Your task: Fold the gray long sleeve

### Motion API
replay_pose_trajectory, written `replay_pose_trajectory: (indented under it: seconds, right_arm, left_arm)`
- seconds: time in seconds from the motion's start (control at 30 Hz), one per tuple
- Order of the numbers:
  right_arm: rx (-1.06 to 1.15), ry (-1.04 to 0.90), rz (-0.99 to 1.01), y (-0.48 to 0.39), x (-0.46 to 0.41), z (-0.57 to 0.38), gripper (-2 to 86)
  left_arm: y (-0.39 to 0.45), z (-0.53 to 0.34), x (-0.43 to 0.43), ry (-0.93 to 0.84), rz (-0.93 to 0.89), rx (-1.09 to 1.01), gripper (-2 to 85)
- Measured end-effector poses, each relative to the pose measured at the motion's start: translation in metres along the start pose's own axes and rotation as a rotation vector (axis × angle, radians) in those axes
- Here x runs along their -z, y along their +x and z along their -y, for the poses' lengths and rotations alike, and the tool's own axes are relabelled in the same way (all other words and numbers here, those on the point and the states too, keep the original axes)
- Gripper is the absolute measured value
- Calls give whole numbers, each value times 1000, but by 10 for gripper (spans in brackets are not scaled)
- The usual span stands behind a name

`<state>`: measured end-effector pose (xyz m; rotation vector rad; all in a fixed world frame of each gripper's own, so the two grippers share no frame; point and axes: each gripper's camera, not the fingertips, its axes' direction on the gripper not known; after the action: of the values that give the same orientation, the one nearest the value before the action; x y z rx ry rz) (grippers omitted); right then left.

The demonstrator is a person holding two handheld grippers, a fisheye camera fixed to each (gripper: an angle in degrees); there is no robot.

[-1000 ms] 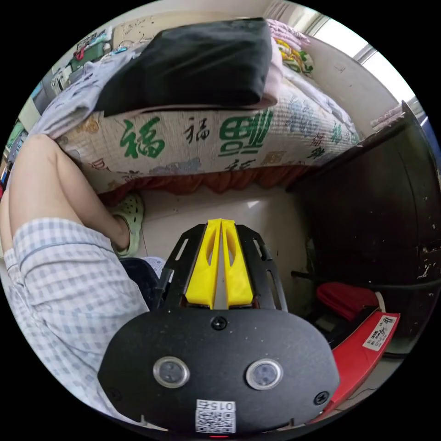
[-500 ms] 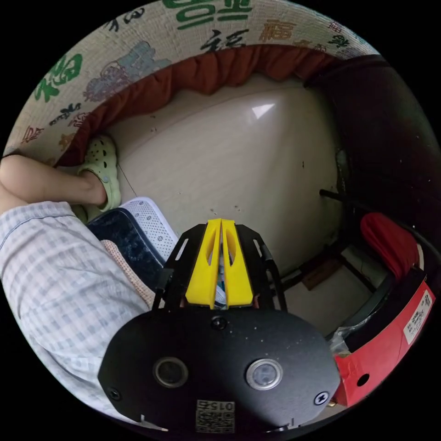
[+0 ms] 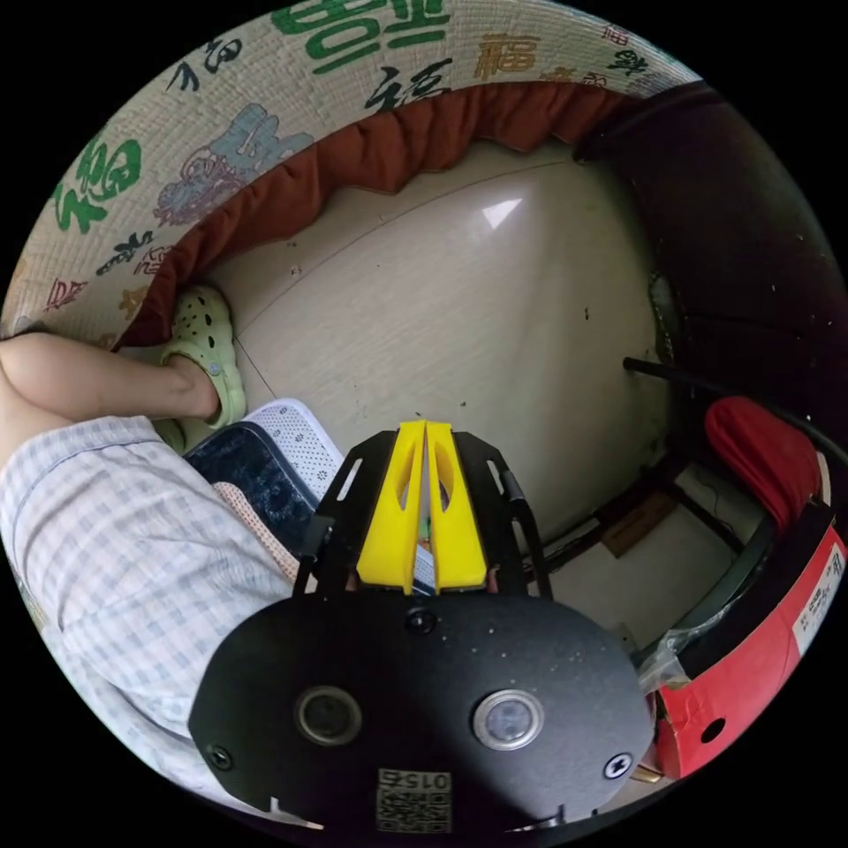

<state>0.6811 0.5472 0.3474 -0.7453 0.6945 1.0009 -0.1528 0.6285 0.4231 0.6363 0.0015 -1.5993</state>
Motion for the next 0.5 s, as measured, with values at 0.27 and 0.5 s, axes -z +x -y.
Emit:
replay_pose_trajectory:
  seconds: [0.27, 0.5]
  right_arm:
    - [182, 363, 123, -29, 59, -49, -4]
    - [274, 703, 257, -53, 128, -120, -5]
  left_arm:
    - [101, 10, -8, -45, -72, -460, -3]
    - [208, -3, 21, 85, -228, -818, -5]
